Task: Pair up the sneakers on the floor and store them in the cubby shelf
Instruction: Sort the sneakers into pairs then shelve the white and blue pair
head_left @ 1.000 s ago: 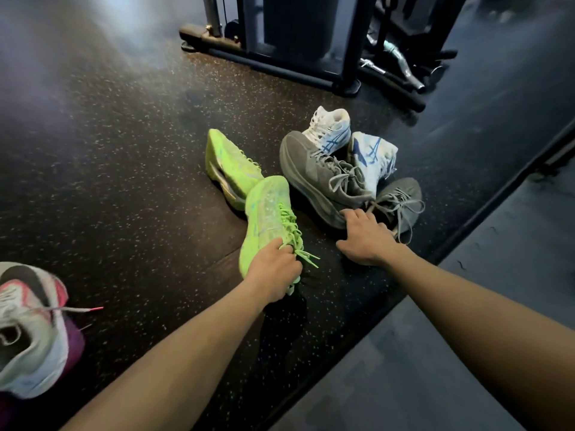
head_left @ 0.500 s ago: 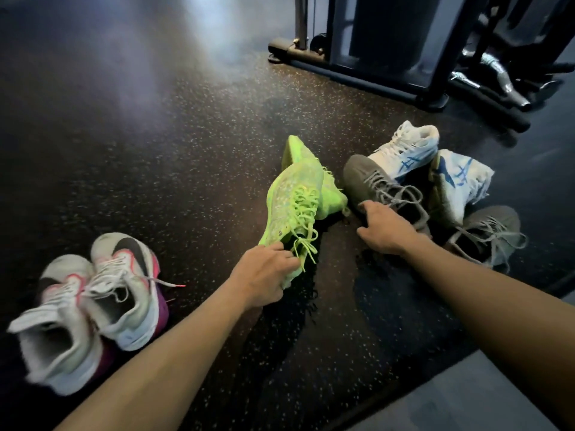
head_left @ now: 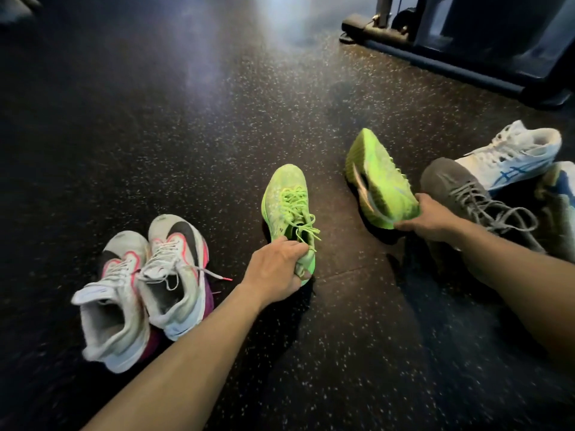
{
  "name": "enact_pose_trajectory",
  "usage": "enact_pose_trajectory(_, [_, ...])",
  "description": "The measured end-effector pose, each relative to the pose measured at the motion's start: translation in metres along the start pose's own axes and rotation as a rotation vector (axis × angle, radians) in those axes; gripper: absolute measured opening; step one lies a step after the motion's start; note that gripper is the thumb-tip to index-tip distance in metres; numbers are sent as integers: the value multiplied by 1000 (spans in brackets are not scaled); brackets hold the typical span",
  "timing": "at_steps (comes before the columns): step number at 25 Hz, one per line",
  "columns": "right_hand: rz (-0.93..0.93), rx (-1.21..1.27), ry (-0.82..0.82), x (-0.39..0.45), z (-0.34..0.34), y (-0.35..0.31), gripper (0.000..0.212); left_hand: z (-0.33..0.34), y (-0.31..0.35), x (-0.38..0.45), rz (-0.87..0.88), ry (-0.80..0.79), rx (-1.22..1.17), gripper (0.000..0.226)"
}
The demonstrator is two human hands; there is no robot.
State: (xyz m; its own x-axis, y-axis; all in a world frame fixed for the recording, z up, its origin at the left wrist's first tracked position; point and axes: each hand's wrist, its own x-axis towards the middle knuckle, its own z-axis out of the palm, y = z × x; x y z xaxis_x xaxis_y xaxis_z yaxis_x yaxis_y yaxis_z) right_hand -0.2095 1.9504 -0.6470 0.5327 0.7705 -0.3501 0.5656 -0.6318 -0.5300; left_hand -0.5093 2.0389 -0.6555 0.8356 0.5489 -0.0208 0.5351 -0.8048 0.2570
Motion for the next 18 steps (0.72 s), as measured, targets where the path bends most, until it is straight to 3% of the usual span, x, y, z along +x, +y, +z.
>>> enact_pose_trajectory(4, [30, 113, -8, 43, 18, 35, 107, 9, -9, 3, -84, -8, -45, 23])
enact_pose_trajectory(6, [63, 169, 19, 42, 17, 27, 121, 12, -13, 3, -124, 3, -53, 25])
enact_pose_trajectory(11, [198, -35, 25, 32, 17, 15, 102, 12, -12, 3, -163, -19, 8, 24])
enact_pose_trajectory(15, [41, 5, 51, 23, 26, -3, 71, 5, -11, -3, -182, -19, 35, 24])
enact_pose_trajectory(18, [-128, -208, 71, 4, 38, -33, 53, 1, -13, -15, -232, -23, 46, 25])
